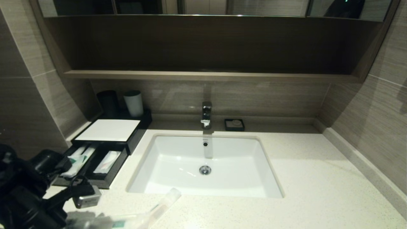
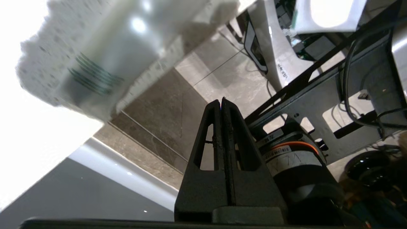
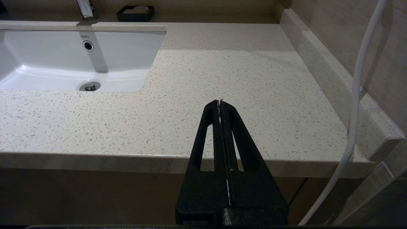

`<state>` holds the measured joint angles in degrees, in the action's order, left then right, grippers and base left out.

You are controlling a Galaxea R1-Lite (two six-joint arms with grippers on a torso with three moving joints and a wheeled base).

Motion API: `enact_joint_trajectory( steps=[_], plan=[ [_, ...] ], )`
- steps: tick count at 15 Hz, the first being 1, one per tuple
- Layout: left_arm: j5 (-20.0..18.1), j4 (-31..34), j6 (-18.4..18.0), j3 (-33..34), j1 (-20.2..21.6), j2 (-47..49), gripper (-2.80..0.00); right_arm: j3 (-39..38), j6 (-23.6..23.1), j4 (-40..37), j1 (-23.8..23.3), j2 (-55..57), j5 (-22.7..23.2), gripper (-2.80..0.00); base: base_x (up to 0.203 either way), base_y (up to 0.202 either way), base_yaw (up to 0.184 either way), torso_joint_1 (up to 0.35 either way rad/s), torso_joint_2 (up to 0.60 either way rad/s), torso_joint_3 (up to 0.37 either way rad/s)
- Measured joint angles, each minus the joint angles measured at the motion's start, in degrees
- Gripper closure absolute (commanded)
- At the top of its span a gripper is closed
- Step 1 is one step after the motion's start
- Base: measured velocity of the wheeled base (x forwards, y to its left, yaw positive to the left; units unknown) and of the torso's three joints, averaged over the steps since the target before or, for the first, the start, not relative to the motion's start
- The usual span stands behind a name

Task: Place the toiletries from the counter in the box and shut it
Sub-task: Pick up the bathroom toiletry

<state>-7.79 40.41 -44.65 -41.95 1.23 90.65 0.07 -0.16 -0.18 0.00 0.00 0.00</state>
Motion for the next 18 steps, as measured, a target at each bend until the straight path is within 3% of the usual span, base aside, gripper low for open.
enact_joint_trajectory(
  steps=[2, 3, 14, 18],
  plan=[
    [2.21, -0.44, -0.14, 1.81, -0.11, -1.86, 0.0, 0.0, 0.0, 0.0, 0.0, 0.0, 0.0, 0.0, 0.0, 0.0, 0.0, 0.0, 0.0, 0.0],
    [3.03, -0.54, -0.16, 2.25, -0.11, -2.45, -2.8, 0.0, 0.0, 0.0, 0.0, 0.0, 0.0, 0.0, 0.0, 0.0, 0.0, 0.0, 0.0, 0.0],
    [5.69, 0.47, -0.18, 4.17, 0.39, -8.53, -2.8, 0.0, 0.0, 0.0, 0.0, 0.0, 0.0, 0.0, 0.0, 0.0, 0.0, 0.0, 0.0, 0.0],
    [5.78, -2.19, -0.24, 3.34, 1.39, -7.0, -2.8, 0.0, 0.02, 0.0, 0.0, 0.0, 0.0, 0.0, 0.0, 0.0, 0.0, 0.0, 0.0, 0.0]
  ],
)
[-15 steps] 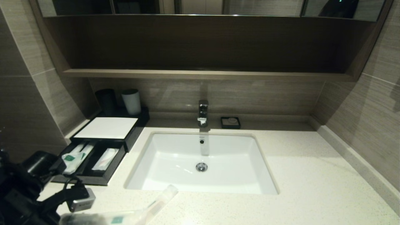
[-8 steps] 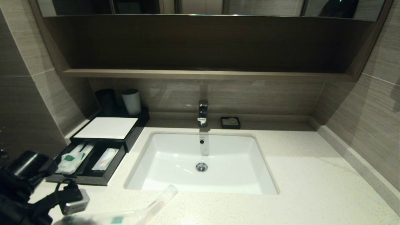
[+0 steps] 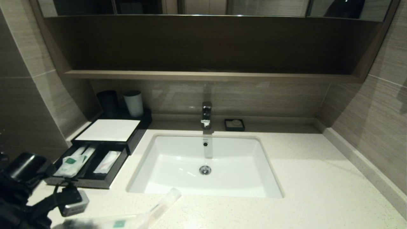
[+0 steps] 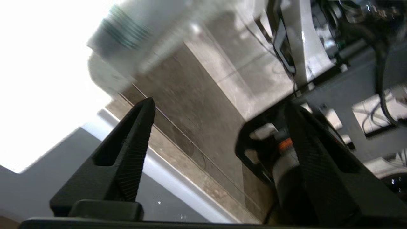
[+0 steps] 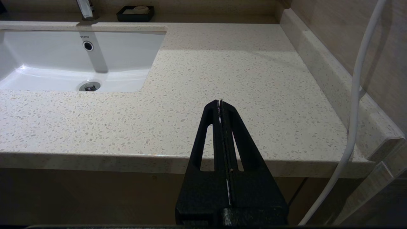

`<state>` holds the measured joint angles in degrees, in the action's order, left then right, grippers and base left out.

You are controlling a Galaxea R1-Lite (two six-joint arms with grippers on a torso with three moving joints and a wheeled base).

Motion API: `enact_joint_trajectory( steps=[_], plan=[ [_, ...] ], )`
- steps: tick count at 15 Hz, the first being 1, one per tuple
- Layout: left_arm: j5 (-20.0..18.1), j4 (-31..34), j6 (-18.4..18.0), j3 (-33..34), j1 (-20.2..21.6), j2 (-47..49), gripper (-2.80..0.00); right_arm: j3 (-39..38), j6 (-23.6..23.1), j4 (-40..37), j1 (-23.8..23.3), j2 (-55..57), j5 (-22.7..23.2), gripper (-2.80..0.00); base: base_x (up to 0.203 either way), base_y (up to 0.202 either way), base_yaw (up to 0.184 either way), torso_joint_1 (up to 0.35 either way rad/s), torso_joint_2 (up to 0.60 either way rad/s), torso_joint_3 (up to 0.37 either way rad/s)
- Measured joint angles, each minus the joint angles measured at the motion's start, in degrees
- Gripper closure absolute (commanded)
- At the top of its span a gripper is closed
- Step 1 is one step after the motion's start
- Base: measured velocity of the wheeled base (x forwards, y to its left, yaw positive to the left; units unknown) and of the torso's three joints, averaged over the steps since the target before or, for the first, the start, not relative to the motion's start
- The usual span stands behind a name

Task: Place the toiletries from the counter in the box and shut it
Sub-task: Pick up the bathroom toiletry

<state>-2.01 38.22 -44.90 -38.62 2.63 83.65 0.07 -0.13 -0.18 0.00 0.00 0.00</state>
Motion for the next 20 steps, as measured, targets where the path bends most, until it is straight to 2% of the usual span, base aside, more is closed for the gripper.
enact_joint_trajectory(
  steps=[3, 11, 20],
  plan=[
    [0.06, -4.78, -0.42, -1.13, 2.24, 3.08, -2.8, -0.02, -0.02, 0.0, 0.0, 0.0, 0.0, 0.0, 0.0, 0.0, 0.0, 0.0, 0.0, 0.0],
    [1.05, -5.26, -1.02, -0.93, 2.8, 5.53, -2.8, -0.02, -0.02, 0.0, 0.0, 0.0, 0.0, 0.0, 0.0, 0.0, 0.0, 0.0, 0.0, 0.0],
    [0.26, -5.79, -0.23, -2.01, 2.89, 9.0, -2.8, 0.0, -0.02, 0.0, 0.0, 0.0, 0.0, 0.0, 0.0, 0.0, 0.0, 0.0, 0.0, 0.0]
  ],
)
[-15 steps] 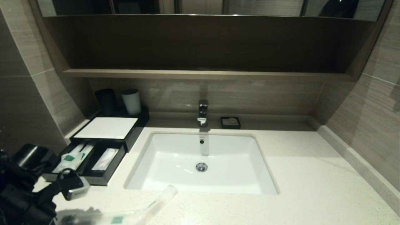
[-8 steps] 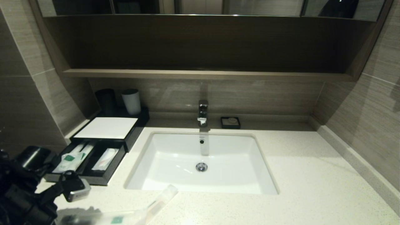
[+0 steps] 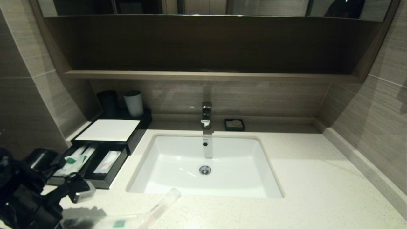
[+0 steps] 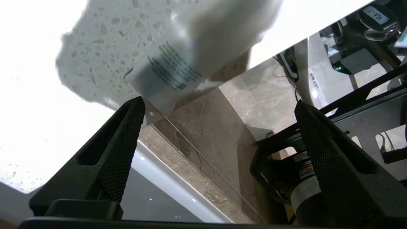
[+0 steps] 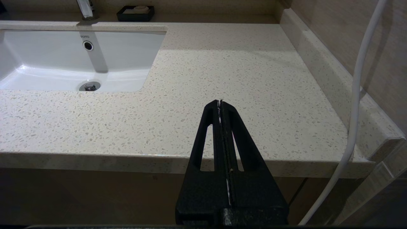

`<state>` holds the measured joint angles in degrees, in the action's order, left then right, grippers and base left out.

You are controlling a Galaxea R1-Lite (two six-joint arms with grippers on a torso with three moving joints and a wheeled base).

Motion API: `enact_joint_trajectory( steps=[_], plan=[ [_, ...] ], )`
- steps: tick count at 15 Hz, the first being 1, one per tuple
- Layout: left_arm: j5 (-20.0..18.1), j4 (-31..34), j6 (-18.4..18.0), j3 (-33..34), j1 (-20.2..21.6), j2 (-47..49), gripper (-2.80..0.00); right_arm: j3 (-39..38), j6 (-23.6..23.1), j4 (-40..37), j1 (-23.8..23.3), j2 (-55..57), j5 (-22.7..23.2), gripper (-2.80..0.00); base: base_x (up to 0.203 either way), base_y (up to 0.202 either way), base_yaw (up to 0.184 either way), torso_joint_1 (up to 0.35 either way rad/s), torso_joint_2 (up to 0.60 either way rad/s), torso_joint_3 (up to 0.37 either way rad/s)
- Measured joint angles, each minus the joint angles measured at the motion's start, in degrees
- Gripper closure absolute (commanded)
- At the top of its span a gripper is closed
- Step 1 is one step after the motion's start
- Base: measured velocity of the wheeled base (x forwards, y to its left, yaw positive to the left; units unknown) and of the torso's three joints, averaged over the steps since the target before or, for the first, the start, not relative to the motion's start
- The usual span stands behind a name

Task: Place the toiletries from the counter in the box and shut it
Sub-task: Pick up the bathroom toiletry

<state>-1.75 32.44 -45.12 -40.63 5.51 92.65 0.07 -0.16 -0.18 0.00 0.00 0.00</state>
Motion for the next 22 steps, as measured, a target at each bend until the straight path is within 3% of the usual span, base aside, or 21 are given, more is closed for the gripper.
enact_joint_trajectory(
  steps=[9, 10, 22],
  plan=[
    [-0.12, -0.22, 0.07, -0.34, 0.09, 2.49, -2.8, 0.0, 0.0, 0.02, 0.0, 0.0, -0.02, 0.0, 0.0, 0.0, 0.0, 0.0, 0.0, 0.0],
    [-0.04, -0.16, 0.0, -0.22, 0.09, 2.66, 0.0, -0.02, 0.01, 0.02, 0.0, 0.0, 0.0, 0.0, 0.0, 0.0, 0.0, 0.0, 0.0, 0.0],
    [-0.27, -0.02, -0.52, 0.17, -0.04, 1.04, 0.0, -0.02, 0.02, 0.02, 0.0, 0.0, 0.0, 0.0, 0.0, 0.0, 0.0, 0.0, 0.0, 0.0]
  ],
)
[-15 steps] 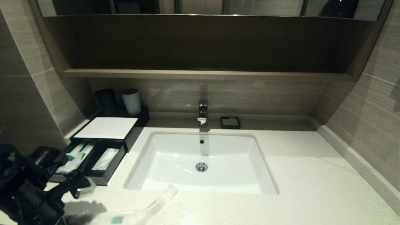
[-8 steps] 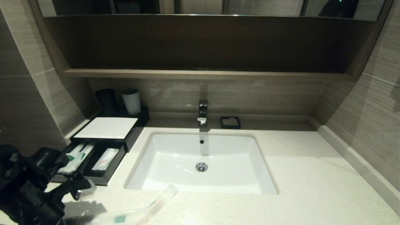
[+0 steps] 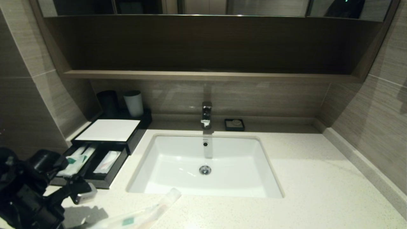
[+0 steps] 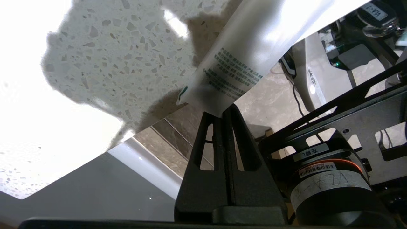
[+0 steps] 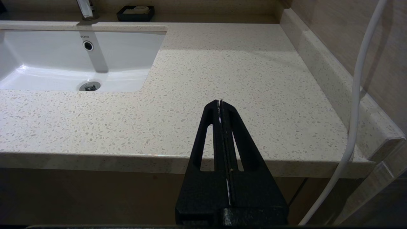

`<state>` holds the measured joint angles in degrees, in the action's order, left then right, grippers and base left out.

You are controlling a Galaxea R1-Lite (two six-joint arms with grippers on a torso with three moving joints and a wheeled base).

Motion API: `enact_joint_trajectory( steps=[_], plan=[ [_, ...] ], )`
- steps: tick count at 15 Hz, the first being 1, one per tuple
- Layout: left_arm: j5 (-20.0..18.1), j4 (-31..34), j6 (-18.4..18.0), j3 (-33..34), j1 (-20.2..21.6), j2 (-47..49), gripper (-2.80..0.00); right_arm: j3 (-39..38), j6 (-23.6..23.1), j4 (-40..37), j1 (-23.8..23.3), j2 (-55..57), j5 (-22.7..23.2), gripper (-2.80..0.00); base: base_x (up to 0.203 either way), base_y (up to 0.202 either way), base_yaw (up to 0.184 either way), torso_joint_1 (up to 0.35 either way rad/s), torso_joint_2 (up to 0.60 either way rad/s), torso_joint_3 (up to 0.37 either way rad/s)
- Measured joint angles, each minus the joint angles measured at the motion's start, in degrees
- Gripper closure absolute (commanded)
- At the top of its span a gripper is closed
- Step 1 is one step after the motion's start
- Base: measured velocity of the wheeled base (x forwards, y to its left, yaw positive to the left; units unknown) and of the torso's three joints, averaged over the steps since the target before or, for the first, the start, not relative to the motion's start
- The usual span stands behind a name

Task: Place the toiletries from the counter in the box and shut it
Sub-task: Pick up the bathroom toiletry

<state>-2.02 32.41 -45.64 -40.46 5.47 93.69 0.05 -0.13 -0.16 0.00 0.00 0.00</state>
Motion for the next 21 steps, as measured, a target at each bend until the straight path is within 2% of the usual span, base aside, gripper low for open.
enact_joint_trajectory(
  steps=[2, 5, 8, 10, 16, 17, 19, 21],
  plan=[
    [-2.37, 0.27, -0.02, -0.02, -0.54, -2.31, 0.0, 0.0, -0.03, 0.0, 0.0, 0.0, 0.0, 0.0, 0.0, 0.0, 0.0, 0.0, 0.0, 0.0],
    [-10.02, 0.63, 0.66, -0.85, -2.62, -8.26, 0.0, 0.0, -0.02, 0.0, 0.0, 0.0, 0.0, 0.0, 0.0, 0.0, 0.0, 0.0, 0.0, 0.0],
    [-14.42, 0.15, 3.57, -4.01, -3.77, -11.9, 0.0, 0.0, -0.02, 0.0, 0.0, 0.0, 0.0, 0.0, 0.0, 0.0, 0.0, 0.0, 0.0, 0.0],
    [-14.68, -0.06, 5.05, -5.75, -3.77, -12.41, 0.0, 0.0, -0.02, -0.02, 0.0, 0.0, 0.0, 0.0, 0.0, 0.0, 0.0, 0.0, 0.0, 0.0],
    [-14.73, -1.3, 5.81, -6.64, -2.17, -11.31, 0.0, 0.0, -0.04, 0.0, 0.0, 0.0, 0.0, 0.0, 0.0, 0.0, 0.0, 0.0, 0.0, 0.0],
    [-15.01, -1.86, 6.77, -6.92, -2.17, -11.11, 0.0, 0.0, -0.05, -0.02, 0.0, 0.0, 0.0, 0.0, 0.0, 0.0, 0.0, 0.0, 0.0, 0.0],
    [-16.45, -4.56, 11.49, -7.35, -2.83, -10.83, 0.0, 0.0, -0.02, 0.0, 0.0, 0.0, 0.0, 0.0, 0.0, 0.0, 0.0, 0.0, 0.0, 0.0],
    [-16.14, -5.4, 13.07, -7.28, -2.85, -10.01, 0.0, 0.0, 0.0, -0.02, 0.0, 0.0, 0.0, 0.0, 0.0, 0.0, 0.0, 0.0, 0.0, 0.0]
  ],
)
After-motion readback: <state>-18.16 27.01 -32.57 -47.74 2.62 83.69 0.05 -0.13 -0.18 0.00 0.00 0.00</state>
